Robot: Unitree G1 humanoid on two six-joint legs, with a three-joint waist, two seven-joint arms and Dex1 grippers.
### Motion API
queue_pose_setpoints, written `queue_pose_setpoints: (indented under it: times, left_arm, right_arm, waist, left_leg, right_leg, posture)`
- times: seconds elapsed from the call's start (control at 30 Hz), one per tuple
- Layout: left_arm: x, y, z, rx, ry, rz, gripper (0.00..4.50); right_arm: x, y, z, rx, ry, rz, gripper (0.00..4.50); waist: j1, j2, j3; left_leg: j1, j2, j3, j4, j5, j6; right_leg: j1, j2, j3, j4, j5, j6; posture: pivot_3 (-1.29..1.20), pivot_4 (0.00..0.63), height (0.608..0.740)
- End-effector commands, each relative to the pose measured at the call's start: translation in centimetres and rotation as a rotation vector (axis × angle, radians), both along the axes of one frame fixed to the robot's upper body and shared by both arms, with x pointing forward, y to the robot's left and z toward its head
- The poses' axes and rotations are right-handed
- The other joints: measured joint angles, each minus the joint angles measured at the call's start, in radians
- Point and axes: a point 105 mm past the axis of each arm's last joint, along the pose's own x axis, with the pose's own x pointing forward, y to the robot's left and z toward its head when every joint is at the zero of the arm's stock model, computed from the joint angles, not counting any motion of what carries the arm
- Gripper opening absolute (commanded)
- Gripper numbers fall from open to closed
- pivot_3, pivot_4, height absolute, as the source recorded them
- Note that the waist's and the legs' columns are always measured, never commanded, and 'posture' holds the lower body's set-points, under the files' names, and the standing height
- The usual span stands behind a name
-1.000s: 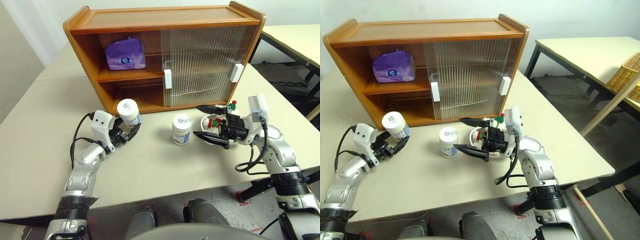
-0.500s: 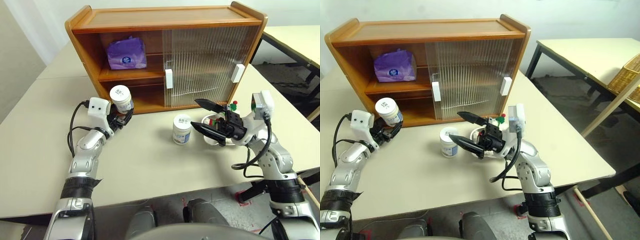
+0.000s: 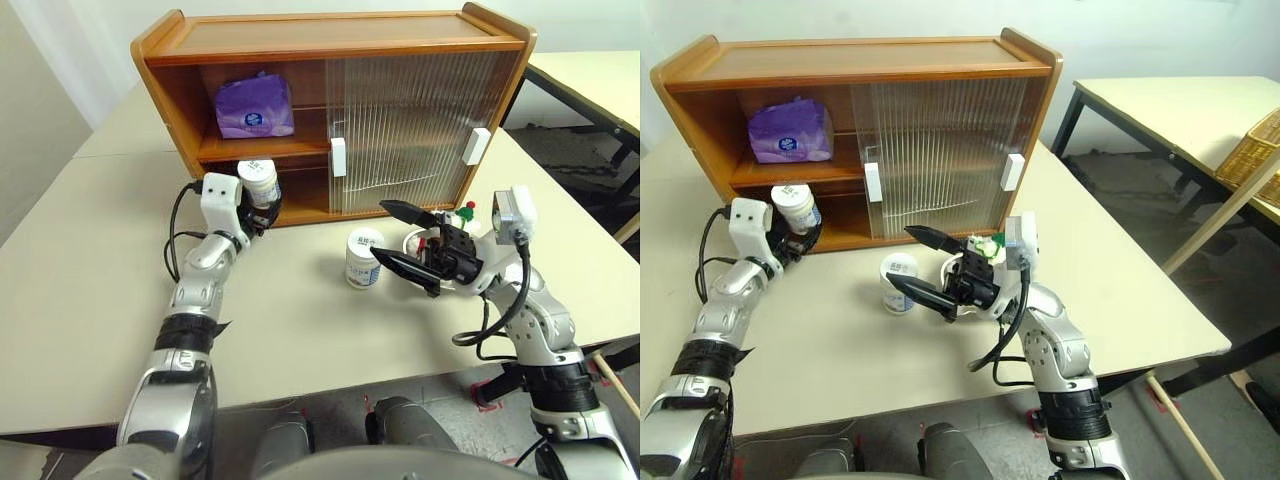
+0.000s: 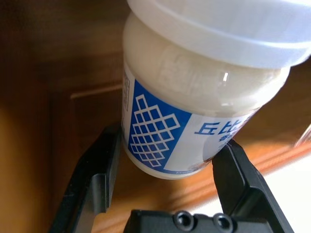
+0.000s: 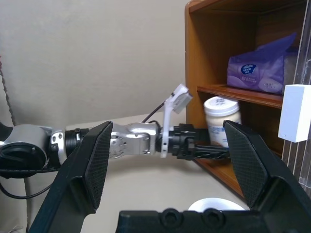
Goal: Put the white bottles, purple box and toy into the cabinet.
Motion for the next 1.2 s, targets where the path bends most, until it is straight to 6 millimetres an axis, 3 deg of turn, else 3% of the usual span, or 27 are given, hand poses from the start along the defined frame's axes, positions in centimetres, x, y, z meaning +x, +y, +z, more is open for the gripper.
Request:
queue_pose_setpoints:
  times: [0.03, 1.2]
  left_arm:
    - [0.5, -0.3, 0.2, -0.005, 0.006, 0.004, 3.11]
    - [2.9, 0.0, -1.7, -0.056, 0.181, 0.068, 3.11]
  right_arm:
    - [-0.2, 0.3, 0.2, -0.009, -0.021, 0.008, 4.50]
    - [-0.2, 0.2, -0.1, -0.033, -0.033, 0.012, 4.50]
  waist:
    - [-0.002, 0.000, 0.000]
    - [-0.026, -0.004, 0.003]
  left_leg:
    - [0.000, 0.000, 0.000, 0.000, 0.000, 0.000]
    - [0.001, -0.001, 0.004, 0.004, 0.007, 0.002]
  right_leg:
    - [0.000, 0.000, 0.000, 0.000, 0.000, 0.000]
    - [0.000, 0.007, 0.015, -0.001, 0.007, 0.015]
  posture:
    - [-0.23, 0.000, 0.740]
    - [-0.24, 0.000, 0.740]
